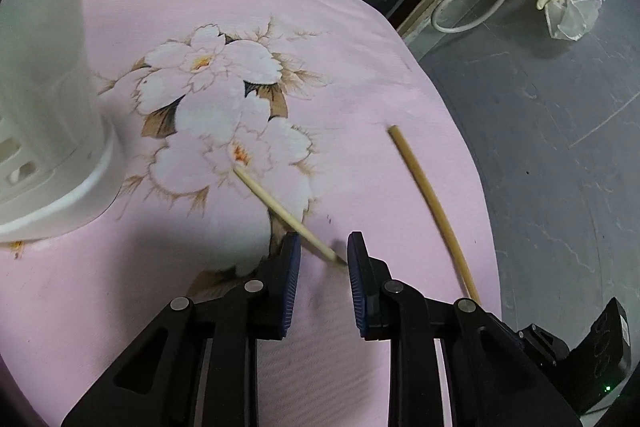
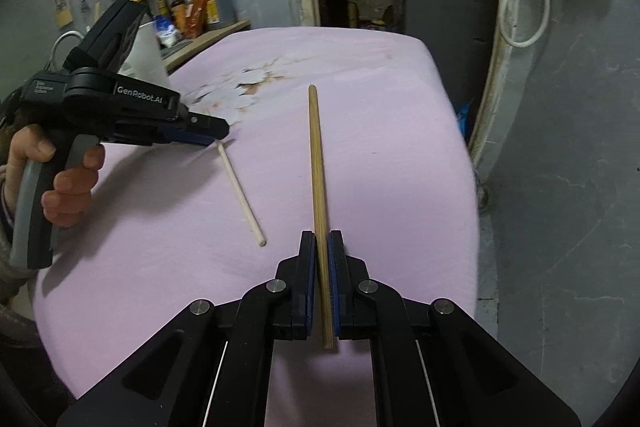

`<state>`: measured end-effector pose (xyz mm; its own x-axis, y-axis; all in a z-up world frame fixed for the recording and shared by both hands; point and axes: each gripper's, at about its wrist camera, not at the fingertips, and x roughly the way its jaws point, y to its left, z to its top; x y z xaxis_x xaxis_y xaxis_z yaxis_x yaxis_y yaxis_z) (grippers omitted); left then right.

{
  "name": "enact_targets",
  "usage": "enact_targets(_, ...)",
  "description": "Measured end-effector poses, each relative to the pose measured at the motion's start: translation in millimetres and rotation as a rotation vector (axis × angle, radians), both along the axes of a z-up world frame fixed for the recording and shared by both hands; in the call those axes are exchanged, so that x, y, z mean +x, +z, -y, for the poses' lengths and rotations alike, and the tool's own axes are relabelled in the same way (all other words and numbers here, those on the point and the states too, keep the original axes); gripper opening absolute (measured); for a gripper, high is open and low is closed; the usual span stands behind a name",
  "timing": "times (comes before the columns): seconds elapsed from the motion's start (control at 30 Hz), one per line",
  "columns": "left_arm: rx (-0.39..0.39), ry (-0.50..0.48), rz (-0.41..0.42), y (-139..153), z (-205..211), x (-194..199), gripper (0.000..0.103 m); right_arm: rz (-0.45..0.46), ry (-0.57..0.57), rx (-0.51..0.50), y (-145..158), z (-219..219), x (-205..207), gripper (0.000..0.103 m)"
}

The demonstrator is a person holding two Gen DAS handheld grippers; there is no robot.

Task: Organize utensils
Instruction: 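Close right tool on a chopstick while left tool closes on another chopstick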

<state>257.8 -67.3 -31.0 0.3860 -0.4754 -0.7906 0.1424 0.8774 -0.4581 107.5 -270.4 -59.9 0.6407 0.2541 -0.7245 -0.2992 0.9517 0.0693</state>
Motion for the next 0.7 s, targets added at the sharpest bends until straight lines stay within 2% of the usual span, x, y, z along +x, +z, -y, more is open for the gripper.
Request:
enact_targets(0.1, 0.008, 0.012, 0.007, -1, 6, 7, 0.02, -0.012, -0.014, 0.016, -3, 7, 7, 0.005)
enact_targets(0.17, 0.021, 0.02, 0.013, -2, 9, 11, 0.015, -0.028, -0.011, 0.046, -5, 12, 12, 0.005)
enact_targets(0.37, 0.001, 0.012, 0.012, -4, 7, 16, 0.011, -0.041, 0.03, 0.03, 0, 9, 29, 0.006)
enact_targets(0.7, -0.039, -0.01, 0.017, -3, -4, 7, 0.01, -0.109, 0.154, -0.025, 6, -24, 106, 0.013)
